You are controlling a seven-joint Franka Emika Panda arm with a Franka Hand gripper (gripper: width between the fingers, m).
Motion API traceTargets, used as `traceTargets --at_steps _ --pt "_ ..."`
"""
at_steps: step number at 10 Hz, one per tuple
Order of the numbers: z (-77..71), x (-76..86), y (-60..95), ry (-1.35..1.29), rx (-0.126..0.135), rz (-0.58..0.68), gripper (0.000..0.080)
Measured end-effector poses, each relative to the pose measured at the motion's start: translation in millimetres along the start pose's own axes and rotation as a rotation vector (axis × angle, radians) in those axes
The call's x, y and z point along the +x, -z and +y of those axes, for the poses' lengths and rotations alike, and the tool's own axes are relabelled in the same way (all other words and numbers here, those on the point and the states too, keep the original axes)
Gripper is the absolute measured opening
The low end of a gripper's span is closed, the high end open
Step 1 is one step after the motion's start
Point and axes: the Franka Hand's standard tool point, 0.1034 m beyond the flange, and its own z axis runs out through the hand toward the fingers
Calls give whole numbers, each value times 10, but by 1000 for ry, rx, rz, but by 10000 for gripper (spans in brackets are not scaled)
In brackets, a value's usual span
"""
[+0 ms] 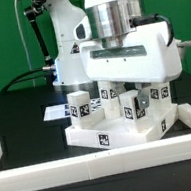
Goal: Assemble square table
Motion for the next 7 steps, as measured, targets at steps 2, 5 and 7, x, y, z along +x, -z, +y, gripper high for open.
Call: traceTargets --at_steps 2,5,7 --pt "-1 -1 0 -129 2 -2 290" --pt "-11 -19 -2 -303 7 -11 290" --pt "-9 -20 -5 -279 7 -11 290"
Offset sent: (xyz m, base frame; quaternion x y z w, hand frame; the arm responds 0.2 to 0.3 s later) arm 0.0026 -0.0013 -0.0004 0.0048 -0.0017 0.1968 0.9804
